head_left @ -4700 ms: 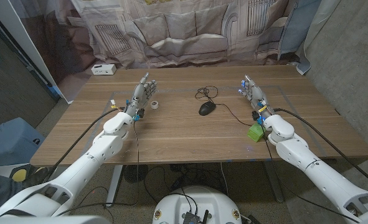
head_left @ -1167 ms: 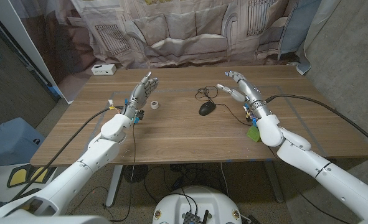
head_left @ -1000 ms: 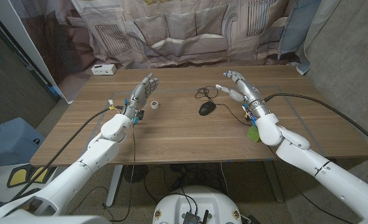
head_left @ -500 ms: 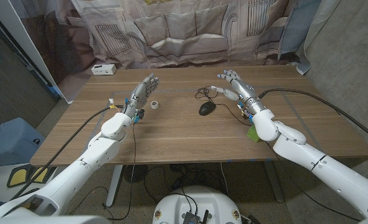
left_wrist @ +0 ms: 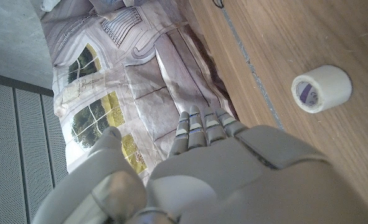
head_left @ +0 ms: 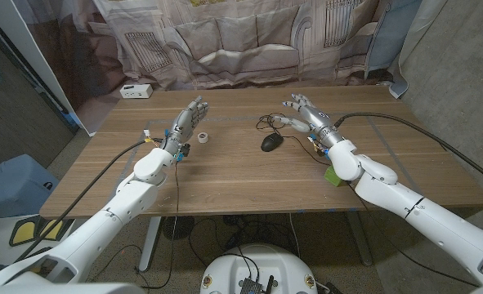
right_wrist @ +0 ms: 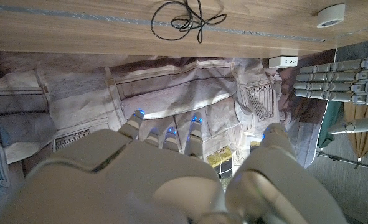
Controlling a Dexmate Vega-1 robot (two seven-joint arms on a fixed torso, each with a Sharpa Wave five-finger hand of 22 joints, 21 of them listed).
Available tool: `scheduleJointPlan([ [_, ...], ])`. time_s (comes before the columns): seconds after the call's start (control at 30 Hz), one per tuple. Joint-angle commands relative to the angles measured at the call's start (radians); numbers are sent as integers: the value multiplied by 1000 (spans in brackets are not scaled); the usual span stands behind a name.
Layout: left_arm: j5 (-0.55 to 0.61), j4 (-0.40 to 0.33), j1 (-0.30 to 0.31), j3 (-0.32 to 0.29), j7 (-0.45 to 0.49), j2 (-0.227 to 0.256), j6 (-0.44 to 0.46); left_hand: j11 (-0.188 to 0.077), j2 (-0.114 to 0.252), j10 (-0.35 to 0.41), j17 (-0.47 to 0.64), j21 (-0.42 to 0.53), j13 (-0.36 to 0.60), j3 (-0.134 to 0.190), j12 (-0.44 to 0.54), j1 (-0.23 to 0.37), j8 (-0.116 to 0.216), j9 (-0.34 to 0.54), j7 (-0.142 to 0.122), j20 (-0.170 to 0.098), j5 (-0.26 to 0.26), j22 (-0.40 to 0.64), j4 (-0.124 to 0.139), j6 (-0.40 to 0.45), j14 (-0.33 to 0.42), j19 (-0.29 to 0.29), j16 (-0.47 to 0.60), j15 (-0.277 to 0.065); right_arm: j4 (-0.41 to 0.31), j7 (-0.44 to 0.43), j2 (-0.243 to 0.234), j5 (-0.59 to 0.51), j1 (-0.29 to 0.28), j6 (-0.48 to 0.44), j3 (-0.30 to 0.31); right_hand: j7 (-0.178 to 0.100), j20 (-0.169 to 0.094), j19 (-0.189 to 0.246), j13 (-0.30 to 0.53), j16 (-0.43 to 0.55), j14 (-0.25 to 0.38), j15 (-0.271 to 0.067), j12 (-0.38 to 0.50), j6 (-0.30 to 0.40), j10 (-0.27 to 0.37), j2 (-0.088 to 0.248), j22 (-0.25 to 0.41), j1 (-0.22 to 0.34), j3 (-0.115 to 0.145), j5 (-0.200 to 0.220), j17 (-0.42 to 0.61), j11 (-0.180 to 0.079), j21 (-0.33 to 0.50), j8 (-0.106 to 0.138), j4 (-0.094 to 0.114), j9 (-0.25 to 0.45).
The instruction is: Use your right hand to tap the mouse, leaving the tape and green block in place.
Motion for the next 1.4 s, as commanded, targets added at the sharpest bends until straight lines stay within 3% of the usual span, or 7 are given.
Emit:
scheduleJointPlan([
  [0.03, 30, 2, -4, 7, 3, 8, -15, -6, -28, -6, 5, -2, 1, -13, -4, 2, -5, 4, -5, 2, -5, 4, -5, -6, 0, -9, -2, -5, 6, 52, -1, 8, 34, -43, -33, -3, 32, -11, 3, 3, -79, 12, 5, -9, -20, 10, 2, 1, 2, -3, 3, 1, 6, -3, 1, 2],
  [0.13, 35, 1, -3, 8, 3, 11, -18, -2, -43, -9, 5, -3, 1, -19, -5, 0, -6, 4, -3, 3, -4, 4, -11, -12, -5, -12, -3, -3, 4, 67, -4, 1, 42, -58, -42, -6, 34, -34, 3, 2, -93, 5, 6, -11, -33, 10, 3, 1, 2, -4, 3, -2, 2, -2, 1, 2],
  [0.27, 41, 4, -5, 11, -1, 13, -22, -3, -55, -15, 5, -4, 1, -25, -8, -1, -8, 4, -2, 4, -4, 4, -16, -18, -11, -16, -5, -3, -3, 97, -6, -11, 56, -91, -58, -6, 14, -81, 4, 3, -124, -16, 7, -14, -60, 14, 3, -1, 2, -6, 4, -1, -1, 0, 2, 2],
  [0.47, 42, 21, -13, 16, -26, 10, -45, -2, -70, -22, 6, -7, 2, -31, -10, -2, -9, 4, -3, 5, -3, 4, -21, -25, -19, -25, -7, -4, 5, 109, -7, -12, 68, -94, -72, -8, 34, -76, 5, 10, -125, -6, 12, -40, -68, 14, 4, -7, 1, -8, 5, 3, 10, -7, 4, 2],
  [0.6, 40, 25, -17, 21, -37, 9, -44, -2, -76, -21, 6, -7, 2, -35, -10, -3, -8, 4, -3, 6, -2, 4, -23, -25, -18, -26, -6, -3, 4, 120, -14, -31, 76, -104, -85, -8, 41, -80, 5, 12, -128, -7, 15, -25, -69, 13, 4, -11, -1, -9, 6, 4, 11, 1, 5, 2],
  [1.07, 65, 9, -11, 24, -32, 21, -55, -2, -88, -22, 6, -5, 2, -43, -10, -9, -6, 4, -3, 7, 0, 4, -26, -25, -19, -25, -4, -3, -21, 190, -15, -56, 100, -184, -119, -14, 44, -214, 7, 13, -195, -30, 16, 6, -122, 12, 7, -81, -26, -11, 19, 0, -3, 13, 38, 3],
  [1.4, 65, -2, 0, 22, -30, 28, -54, -5, -91, -22, 6, -5, 2, -45, -9, -11, -5, 4, -3, 7, 1, 5, -28, -23, -20, -28, -4, -3, -18, 237, -11, -76, 124, -216, -148, -11, 43, -242, 7, 12, -217, -34, 14, 27, -145, 11, 7, -91, -29, -10, 20, -6, 1, 18, 40, 3],
])
